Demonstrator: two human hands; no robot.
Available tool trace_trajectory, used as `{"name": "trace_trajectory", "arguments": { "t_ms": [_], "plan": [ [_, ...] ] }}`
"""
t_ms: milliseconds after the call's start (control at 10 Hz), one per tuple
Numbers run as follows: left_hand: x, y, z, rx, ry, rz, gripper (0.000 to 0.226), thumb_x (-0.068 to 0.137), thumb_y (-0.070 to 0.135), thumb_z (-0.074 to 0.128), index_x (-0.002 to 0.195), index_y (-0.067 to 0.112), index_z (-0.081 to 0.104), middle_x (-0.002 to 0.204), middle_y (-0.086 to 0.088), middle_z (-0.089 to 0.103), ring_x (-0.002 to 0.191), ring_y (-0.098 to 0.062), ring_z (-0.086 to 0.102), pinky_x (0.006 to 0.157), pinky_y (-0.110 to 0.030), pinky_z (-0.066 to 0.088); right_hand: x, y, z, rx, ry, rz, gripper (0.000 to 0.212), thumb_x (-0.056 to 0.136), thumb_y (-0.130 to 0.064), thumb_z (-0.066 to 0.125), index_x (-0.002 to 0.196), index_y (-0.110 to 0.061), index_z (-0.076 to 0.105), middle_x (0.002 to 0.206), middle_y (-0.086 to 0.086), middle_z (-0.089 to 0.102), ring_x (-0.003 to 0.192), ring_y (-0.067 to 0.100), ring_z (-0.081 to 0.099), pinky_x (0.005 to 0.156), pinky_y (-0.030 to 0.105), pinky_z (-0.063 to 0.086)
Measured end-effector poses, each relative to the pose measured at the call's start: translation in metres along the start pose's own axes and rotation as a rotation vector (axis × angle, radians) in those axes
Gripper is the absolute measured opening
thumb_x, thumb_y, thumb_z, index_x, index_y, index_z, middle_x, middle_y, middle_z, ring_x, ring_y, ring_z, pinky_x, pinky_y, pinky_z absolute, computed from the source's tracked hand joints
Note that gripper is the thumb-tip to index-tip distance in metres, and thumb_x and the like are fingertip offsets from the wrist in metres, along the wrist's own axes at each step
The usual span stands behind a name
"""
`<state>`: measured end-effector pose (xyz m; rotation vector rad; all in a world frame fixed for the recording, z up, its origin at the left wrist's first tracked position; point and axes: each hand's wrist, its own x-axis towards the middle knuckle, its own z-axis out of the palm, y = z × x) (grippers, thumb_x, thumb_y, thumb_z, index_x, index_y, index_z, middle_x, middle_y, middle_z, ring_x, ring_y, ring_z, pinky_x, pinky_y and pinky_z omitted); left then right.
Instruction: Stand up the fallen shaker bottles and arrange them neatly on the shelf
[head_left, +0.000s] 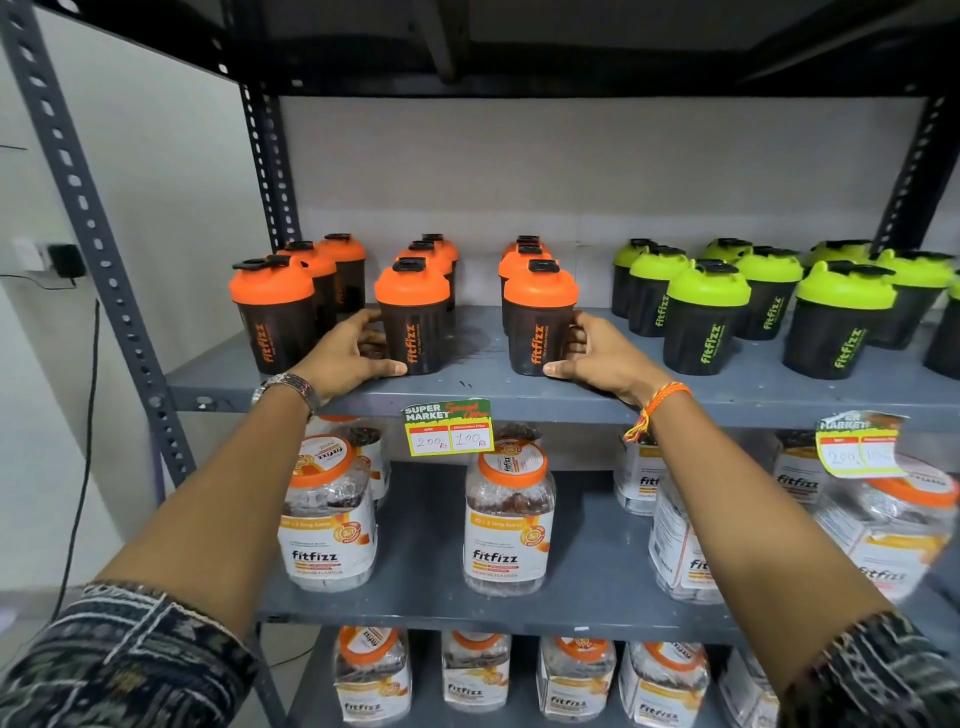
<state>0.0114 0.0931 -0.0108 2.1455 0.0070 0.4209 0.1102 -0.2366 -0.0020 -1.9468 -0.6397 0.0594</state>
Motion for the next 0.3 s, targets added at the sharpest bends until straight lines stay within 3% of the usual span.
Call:
{"name": "trace_trajectory", "arguments": {
  "t_ms": [100,200,300],
  "plan": [
    [0.000,-0.001,-0.002,-0.031,0.012,-0.030,0.098,0.072,0.006,0.086,0.154,0.016,0.032,0.143,-0.010,0.055,0.134,-0.023,0.052,0.113,-0.043,0.045,-0.007,-0.003,-0.003,0.050,0.054,-0.039,0.095,0.071,0.000,0.088,0.152,-0.010,0.039,0.149,0.013,0.052,0.139,0.026,0.049,0.115,0.048,0.041],
    [-0.008,0.007,-0.001,0.001,0.092,-0.012,0.107,0.070,0.006,0.088,0.156,0.018,0.026,0.148,-0.010,0.052,0.139,-0.023,0.048,0.116,-0.042,0.041,-0.033,-0.018,0.005,0.139,0.211,-0.085,0.105,0.071,-0.004,0.088,0.157,-0.011,0.029,0.158,0.012,0.041,0.146,0.021,0.039,0.118,0.046,0.035],
    [-0.017,0.013,0.011,0.054,0.314,0.111,0.112,0.070,0.005,0.087,0.159,0.018,0.021,0.145,-0.010,0.057,0.135,-0.018,0.050,0.117,-0.039,0.037,-0.066,-0.031,0.004,0.324,0.523,-0.280,0.085,0.074,-0.013,0.087,0.148,-0.014,0.046,0.145,0.007,0.057,0.134,0.014,0.053,0.107,0.036,0.046]
  ]
}}
